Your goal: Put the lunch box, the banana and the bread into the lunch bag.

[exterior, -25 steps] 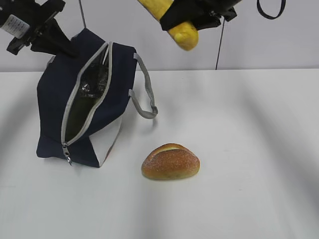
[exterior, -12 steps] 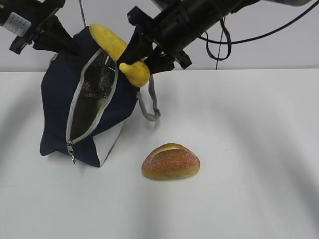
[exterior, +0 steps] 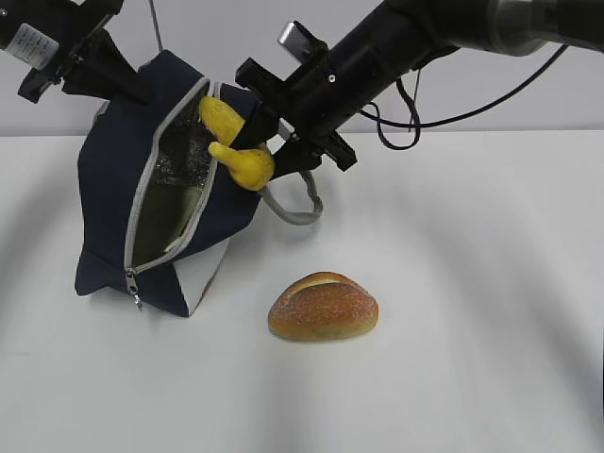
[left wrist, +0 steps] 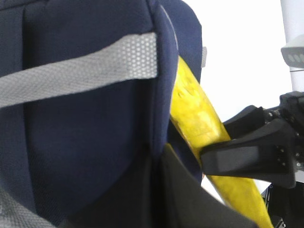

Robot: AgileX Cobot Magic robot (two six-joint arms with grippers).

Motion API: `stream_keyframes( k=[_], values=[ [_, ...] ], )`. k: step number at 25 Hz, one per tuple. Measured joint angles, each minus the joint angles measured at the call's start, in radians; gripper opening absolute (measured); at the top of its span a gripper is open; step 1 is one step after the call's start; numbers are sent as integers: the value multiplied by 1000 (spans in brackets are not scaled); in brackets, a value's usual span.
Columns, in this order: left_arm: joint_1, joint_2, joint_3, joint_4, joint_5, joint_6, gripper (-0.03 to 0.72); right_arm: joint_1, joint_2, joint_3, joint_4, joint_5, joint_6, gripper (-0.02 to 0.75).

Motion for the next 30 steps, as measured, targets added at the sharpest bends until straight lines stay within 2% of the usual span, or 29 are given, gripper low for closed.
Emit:
stream_keyframes(
  k=[6, 13, 17, 24, 30],
  values=[
    [0, 0, 0, 0, 0, 0, -3, 57, 1, 0, 2, -134, 71, 307],
    [0, 0, 0, -2, 0, 0, -3, 106, 1, 0, 7, -216, 110, 307],
    [0, 0, 0, -4, 0, 0, -3, 107, 1, 0, 6, -308, 8, 307],
    [0, 0, 0, -7, -1, 0, -3, 107, 10, 0, -1, -366, -237, 307],
    [0, 0, 0, -6, -5, 0, -3, 112, 36, 0, -1, -393, -289, 307]
  ],
)
